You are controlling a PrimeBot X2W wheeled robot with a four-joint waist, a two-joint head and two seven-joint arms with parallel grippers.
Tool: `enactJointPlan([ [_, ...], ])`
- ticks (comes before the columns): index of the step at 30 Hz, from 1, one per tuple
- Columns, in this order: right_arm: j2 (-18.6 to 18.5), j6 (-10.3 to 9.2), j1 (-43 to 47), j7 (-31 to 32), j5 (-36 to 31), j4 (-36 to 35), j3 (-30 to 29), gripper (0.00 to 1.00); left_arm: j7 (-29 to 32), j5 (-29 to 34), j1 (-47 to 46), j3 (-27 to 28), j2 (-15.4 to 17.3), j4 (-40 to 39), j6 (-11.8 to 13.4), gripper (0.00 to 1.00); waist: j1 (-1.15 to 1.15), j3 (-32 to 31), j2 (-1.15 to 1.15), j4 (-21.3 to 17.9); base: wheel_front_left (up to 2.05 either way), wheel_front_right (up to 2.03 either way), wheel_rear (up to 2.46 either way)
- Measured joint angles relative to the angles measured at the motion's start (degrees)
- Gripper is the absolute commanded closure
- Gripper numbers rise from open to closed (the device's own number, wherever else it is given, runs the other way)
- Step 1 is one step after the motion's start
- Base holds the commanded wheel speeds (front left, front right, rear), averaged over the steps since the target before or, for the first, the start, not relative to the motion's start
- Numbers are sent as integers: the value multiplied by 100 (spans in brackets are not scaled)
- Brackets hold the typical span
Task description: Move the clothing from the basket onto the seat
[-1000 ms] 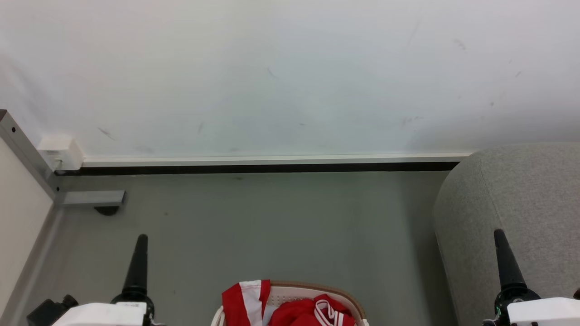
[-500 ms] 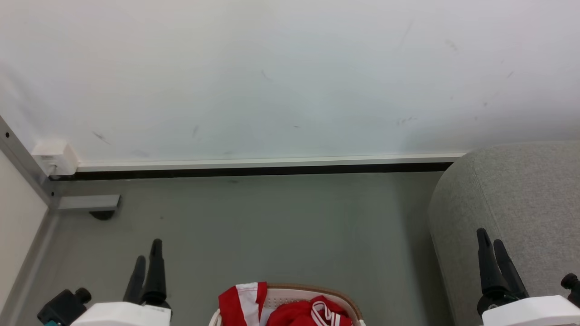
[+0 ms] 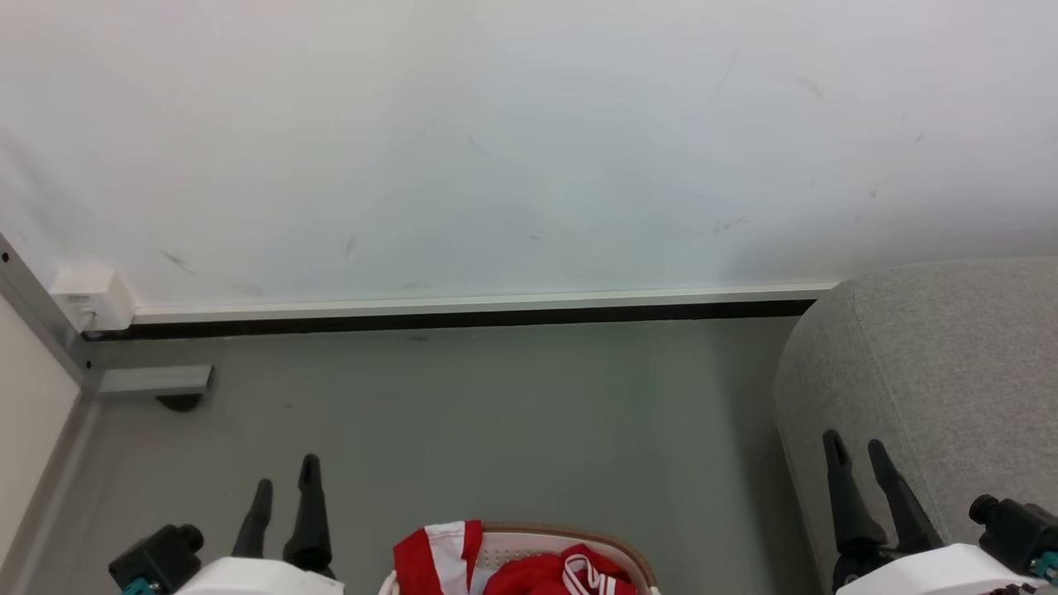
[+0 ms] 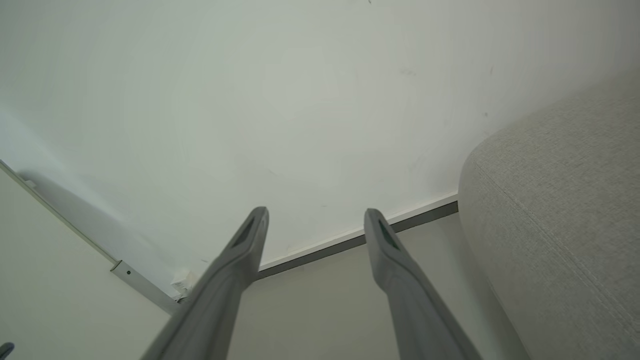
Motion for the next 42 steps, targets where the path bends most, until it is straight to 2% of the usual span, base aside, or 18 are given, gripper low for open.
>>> enactJointPlan([
  [10,-24,0,-51,-166,-590,186,191,0,-188,644,-1,-125,10,51,166,0,0,-24,0,-52,0,0,0],
  [25,-15,0,-58,-367,-1404,253,216,0,-393,1445,35,-215,24,-77,248,0,0,-41,0,-158,0,0,0],
  [42,-11,0,-83,-578,-2042,207,341,0,-595,2241,97,-305,25,-116,324,0,0,-72,0,-269,0,0,0],
])
